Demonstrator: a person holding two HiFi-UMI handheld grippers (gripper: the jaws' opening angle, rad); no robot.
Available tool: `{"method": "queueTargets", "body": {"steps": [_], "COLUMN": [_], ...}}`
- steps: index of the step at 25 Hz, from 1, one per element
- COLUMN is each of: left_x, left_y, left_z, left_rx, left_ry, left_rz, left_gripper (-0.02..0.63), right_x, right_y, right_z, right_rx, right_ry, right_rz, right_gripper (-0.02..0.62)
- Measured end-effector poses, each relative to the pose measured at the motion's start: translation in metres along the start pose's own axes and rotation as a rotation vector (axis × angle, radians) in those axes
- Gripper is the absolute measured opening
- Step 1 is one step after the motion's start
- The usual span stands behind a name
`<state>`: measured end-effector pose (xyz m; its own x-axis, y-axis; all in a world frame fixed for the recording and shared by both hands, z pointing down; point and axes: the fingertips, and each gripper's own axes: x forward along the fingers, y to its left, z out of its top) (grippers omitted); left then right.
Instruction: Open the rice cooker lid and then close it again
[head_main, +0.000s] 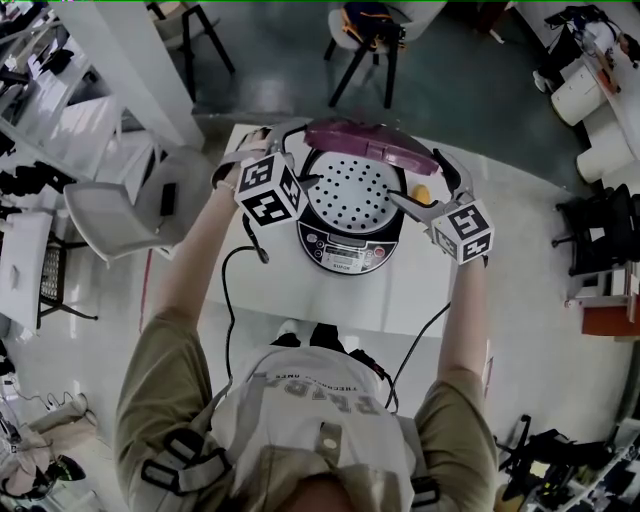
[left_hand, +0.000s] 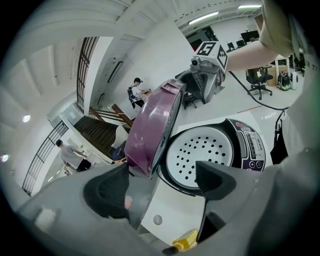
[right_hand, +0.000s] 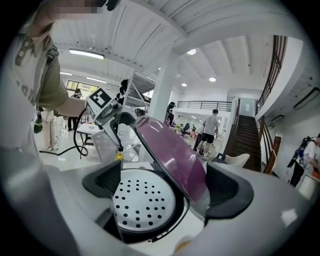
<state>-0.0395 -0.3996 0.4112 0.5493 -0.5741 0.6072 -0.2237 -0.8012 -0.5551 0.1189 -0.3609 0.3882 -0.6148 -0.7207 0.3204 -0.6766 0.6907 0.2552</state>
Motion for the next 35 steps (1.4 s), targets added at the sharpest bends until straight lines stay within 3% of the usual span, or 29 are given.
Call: {"method": "queueTargets", "body": {"steps": [11,35], "left_x": [-0.004,-0.009], "left_y": [-0.018,-0.067], "left_z": [-0.007,-0.029], "left_rx": [0.028,0.113], "left_ry": [0.021,0.075], "left_rz": [-0.031,-0.17], "left_gripper": [0.434,0.451], "right_x": [-0.005,-0.021], "right_y": [0.017,0.053], "right_z": [-0.015,-0.046], "right_rx": [-0.061,-0.053], "right_ry": [0.069,0.147], "right_rz": [0.037,0.151], "right_gripper": [0.508,0.508]}}
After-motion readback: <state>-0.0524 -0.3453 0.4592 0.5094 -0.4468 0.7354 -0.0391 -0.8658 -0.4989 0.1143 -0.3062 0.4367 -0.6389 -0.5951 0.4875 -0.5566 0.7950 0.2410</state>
